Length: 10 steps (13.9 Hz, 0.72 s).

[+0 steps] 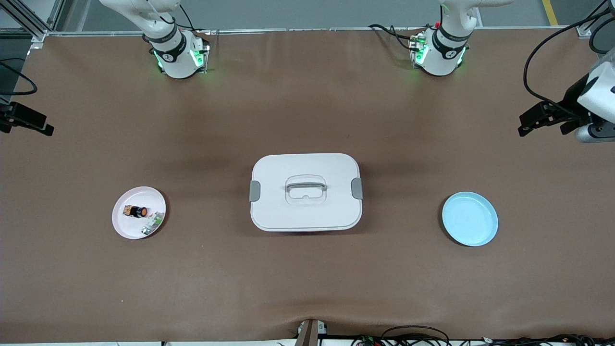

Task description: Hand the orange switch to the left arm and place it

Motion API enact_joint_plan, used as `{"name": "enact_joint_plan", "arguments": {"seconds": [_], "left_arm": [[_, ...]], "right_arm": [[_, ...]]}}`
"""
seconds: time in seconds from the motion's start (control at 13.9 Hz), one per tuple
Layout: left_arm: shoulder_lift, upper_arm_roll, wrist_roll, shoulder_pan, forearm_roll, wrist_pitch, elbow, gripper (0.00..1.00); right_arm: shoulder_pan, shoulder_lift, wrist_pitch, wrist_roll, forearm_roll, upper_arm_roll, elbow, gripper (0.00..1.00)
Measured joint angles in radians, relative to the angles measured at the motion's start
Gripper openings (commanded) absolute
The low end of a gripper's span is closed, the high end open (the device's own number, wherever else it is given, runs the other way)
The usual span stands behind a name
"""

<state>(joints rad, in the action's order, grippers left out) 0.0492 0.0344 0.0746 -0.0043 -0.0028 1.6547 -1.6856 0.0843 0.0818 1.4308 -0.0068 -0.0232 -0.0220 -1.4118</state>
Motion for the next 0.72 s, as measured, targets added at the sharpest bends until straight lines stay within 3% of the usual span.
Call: {"name": "enact_joint_plan", "arguments": {"seconds": [0.43,0.72], "left_arm": [[0.0,0.0,0.0,0.0,0.0,0.0,0.0,1.0],[0.0,0.0,0.0,0.0,0.0,0.0,0.001,1.0]], "right_arm": [[0.001,0.001,0.031,0.0,0.001,-0.003,-0.009,1.0],[0.011,0.044,0.124,0.002,0.005,-0.009,-0.051,1.0]]}}
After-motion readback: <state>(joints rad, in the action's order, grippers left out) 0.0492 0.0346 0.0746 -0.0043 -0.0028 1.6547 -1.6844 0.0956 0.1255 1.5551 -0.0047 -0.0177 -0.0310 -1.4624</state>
